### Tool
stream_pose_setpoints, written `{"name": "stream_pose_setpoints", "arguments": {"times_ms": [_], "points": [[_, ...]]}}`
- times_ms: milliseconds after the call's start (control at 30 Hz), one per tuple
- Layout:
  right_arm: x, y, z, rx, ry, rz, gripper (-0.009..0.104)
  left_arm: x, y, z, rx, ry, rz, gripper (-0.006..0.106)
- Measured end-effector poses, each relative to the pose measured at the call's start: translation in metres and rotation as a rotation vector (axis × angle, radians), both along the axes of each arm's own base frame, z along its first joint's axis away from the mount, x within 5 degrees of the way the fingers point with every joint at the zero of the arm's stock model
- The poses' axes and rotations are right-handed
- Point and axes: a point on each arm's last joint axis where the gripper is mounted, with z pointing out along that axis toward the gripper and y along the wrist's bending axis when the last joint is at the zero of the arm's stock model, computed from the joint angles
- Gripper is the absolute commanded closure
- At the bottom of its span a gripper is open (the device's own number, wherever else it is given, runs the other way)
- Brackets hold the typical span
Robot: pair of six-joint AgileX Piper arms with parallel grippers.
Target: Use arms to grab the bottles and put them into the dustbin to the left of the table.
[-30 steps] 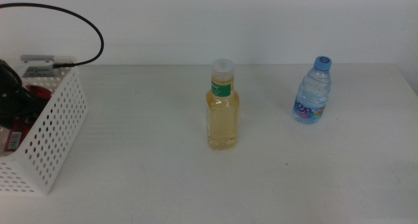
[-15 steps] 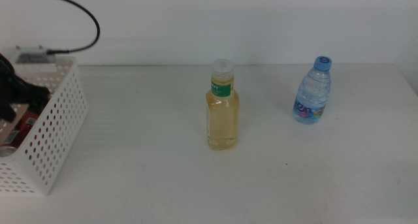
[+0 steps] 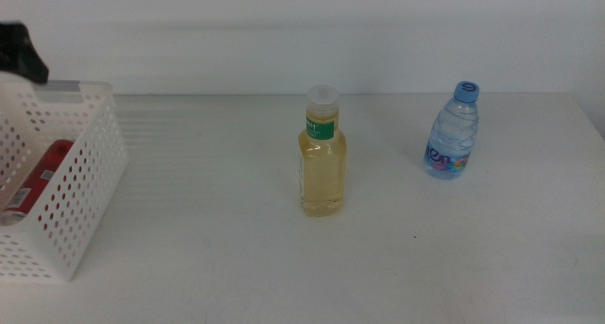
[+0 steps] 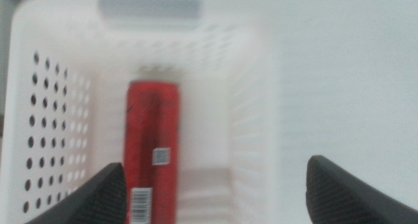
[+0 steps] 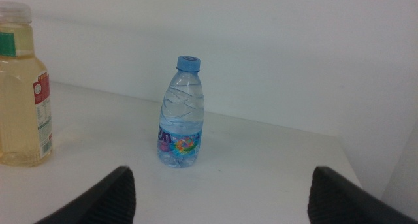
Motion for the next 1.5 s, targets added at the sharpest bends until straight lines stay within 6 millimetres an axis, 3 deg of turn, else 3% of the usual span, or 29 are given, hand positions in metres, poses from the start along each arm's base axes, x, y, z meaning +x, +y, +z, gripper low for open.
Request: {"name": "stream_pose_setpoints", "arguments": {"times_ms": [100, 233, 567, 800, 1100, 1500], "points": [[0.0, 0.0, 0.0, 0.0, 0.0, 0.0, 0.024, -0.024, -0.011, 0.02, -0.018, -0.095, -0.023, 0.01], [0.0, 0.0, 0.0, 0.0, 0.0, 0.0, 0.024, -0.057, -0.026, 0.029, -0.048, -0.202, -0.042, 0.01], [0.0, 0.0, 0.0, 0.0, 0.0, 0.0, 0.024, -0.133, -0.061, 0.026, -0.092, -0.468, -0.125, 0.01], [0.0, 0.0, 0.0, 0.0, 0.0, 0.0, 0.024, -0.171, -0.106, 0.017, -0.066, -0.685, -0.286, 0.012], [0.0, 0.0, 0.0, 0.0, 0.0, 0.0, 0.024, -0.192, -0.151, -0.014, -0.094, -0.824, -0.416, 0.024], [0.0, 0.0, 0.0, 0.0, 0.0, 0.0, 0.024, -0.2, -0.165, -0.025, -0.148, -0.814, -0.465, 0.036]]}}
